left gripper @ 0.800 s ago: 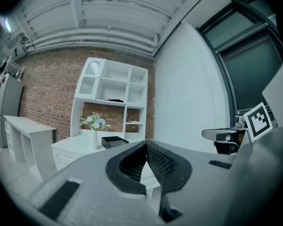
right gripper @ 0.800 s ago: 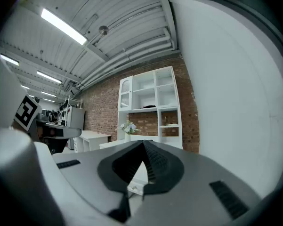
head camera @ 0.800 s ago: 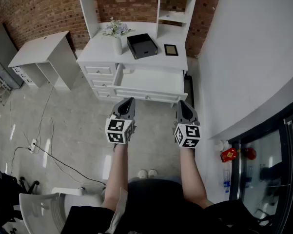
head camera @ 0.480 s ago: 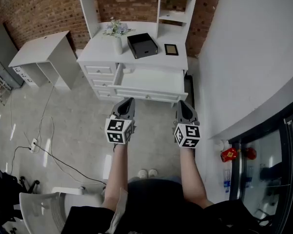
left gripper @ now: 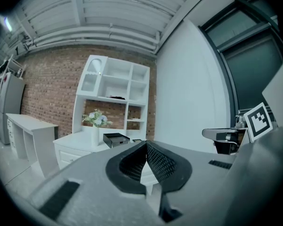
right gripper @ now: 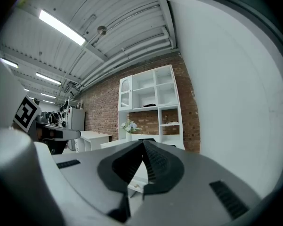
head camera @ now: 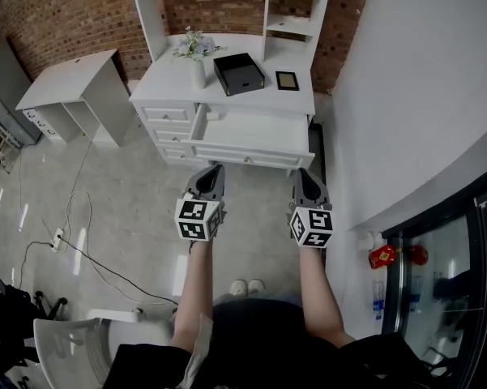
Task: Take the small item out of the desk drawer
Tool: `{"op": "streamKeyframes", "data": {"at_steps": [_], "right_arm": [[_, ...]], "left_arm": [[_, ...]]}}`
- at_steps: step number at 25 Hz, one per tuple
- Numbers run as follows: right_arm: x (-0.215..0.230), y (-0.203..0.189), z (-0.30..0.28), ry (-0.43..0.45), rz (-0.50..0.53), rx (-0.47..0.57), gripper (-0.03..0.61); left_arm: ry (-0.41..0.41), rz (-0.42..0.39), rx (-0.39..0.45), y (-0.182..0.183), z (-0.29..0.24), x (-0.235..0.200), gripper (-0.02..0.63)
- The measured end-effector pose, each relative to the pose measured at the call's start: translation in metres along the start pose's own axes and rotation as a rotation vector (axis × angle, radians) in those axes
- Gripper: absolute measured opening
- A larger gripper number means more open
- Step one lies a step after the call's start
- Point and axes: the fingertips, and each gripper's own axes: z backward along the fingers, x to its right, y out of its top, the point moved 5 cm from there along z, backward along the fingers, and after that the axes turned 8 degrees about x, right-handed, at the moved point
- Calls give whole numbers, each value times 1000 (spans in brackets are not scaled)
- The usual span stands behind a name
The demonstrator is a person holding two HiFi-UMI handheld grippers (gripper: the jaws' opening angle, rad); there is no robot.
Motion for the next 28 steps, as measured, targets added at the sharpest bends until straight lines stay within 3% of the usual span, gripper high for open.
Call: {"op": "streamKeyframes", "data": {"at_steps": [8, 18, 28], "right_arm": [[-7, -12, -2, 28, -13, -31, 0], [-22, -12, -18, 78, -49, -29, 160], [-42, -18, -30, 58, -66, -7, 192]], "left_arm": [[3, 9, -29, -11, 1, -3, 9], [10, 7, -25, -10, 3, -22, 9], [-7, -41, -7, -1, 7, -53, 9]]}}
